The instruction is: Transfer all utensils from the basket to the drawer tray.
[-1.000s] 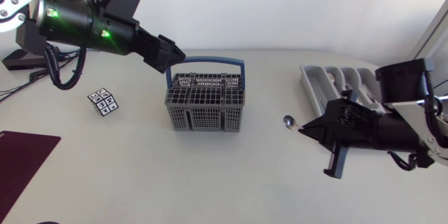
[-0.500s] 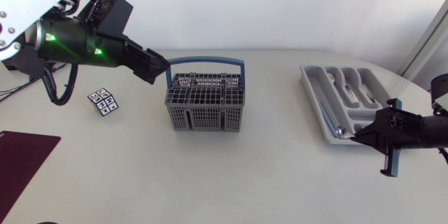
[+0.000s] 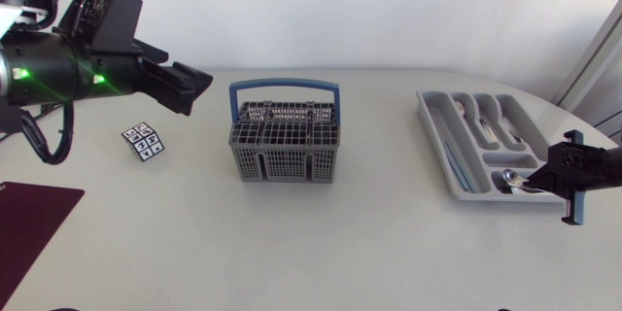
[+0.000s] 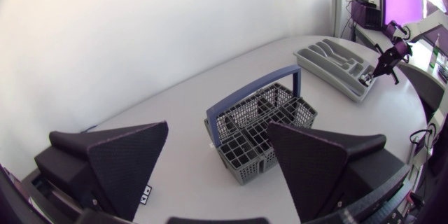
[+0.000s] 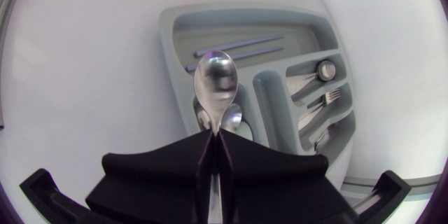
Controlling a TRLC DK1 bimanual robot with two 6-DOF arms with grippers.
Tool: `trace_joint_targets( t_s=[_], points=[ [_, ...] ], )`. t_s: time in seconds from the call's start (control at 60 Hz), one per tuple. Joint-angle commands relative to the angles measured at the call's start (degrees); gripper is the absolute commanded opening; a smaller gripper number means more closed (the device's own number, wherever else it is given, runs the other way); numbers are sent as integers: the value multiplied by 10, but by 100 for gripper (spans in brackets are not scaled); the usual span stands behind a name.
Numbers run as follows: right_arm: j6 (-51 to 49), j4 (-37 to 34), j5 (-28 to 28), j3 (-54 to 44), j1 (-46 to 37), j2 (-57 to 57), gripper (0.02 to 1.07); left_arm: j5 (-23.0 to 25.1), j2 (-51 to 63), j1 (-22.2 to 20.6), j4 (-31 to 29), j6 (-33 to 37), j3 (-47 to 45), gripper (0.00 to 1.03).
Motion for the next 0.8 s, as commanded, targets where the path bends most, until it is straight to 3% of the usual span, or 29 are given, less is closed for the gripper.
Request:
trace_joint_targets(
  t_s=[0.0, 0.333, 0.617, 0.783],
  points=[
    [-29, 11, 8, 22, -12, 35, 8, -7, -12, 4, 12, 7, -31, 99],
    [-34, 86, 51, 37, -15, 102, 9, -15, -18, 3, 24, 6, -56, 99],
    [-33, 174, 57, 2, -13, 100, 33, -15, -31, 6, 26, 9, -71, 99],
    [-33, 177, 45, -14, -15, 70, 48, -16, -38, 6, 33, 6, -80, 99]
  ],
)
